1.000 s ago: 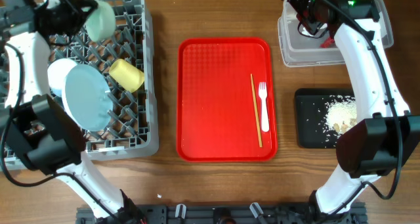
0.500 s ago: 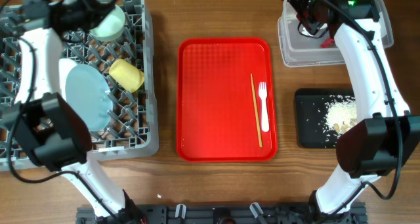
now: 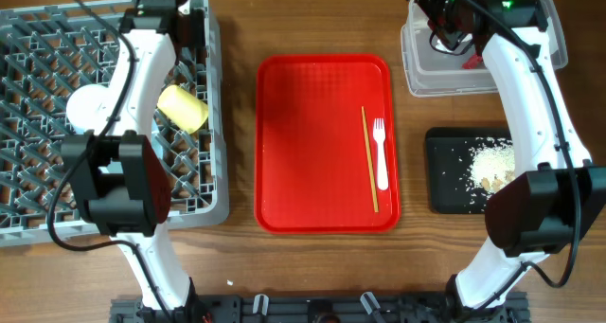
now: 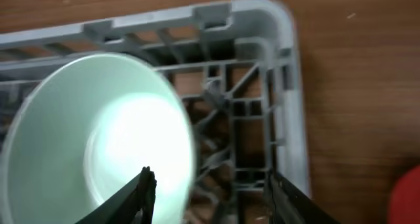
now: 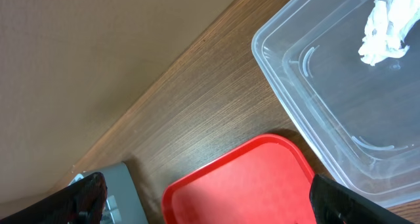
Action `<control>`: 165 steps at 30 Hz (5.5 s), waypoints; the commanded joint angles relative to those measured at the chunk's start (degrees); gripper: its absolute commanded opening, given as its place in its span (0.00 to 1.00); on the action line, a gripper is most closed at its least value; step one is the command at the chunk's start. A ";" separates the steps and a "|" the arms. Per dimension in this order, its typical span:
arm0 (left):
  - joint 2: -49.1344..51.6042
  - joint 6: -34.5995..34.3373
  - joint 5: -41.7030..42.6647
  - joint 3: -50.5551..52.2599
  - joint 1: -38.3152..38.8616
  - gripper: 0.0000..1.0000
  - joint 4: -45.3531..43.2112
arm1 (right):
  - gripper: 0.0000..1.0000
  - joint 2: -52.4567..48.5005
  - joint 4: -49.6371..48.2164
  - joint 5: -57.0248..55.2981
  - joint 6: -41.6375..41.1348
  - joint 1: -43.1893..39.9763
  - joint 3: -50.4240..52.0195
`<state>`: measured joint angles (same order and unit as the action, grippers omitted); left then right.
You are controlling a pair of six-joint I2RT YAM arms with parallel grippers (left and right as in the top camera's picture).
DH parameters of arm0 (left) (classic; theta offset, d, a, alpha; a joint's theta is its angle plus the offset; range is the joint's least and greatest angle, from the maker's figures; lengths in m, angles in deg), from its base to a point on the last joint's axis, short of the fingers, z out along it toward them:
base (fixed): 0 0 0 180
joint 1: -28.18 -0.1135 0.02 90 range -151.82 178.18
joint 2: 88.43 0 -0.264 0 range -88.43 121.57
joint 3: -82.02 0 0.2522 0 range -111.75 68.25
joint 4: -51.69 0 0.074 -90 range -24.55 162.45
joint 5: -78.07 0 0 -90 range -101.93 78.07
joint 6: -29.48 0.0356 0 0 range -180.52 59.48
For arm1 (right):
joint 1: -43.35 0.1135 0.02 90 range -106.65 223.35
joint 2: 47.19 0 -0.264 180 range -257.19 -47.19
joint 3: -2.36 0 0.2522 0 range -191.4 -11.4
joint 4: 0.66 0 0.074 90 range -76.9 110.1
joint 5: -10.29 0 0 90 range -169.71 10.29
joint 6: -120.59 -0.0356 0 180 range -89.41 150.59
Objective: Sort waste into correct bins and load items into the dishwasher rack
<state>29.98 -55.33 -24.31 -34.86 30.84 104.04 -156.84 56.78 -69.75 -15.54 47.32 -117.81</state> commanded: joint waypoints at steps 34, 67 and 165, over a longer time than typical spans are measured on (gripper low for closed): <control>0.85 -24.50 64.13 0.00 -17.20 0.04 -1.55 | 1.00 -0.61 -0.09 -1.44 0.98 0.20 0.15; 10.25 -43.43 83.27 0.04 -22.25 0.04 -19.34 | 1.00 -0.61 -0.09 -1.44 0.96 0.20 0.15; -26.47 -47.45 0.52 0.04 -10.82 1.00 32.13 | 1.00 -0.61 28.92 -19.67 7.54 18.71 8.17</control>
<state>3.55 -101.82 -22.54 -34.66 20.17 136.15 -156.86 85.57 -83.59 -10.17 66.14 -112.17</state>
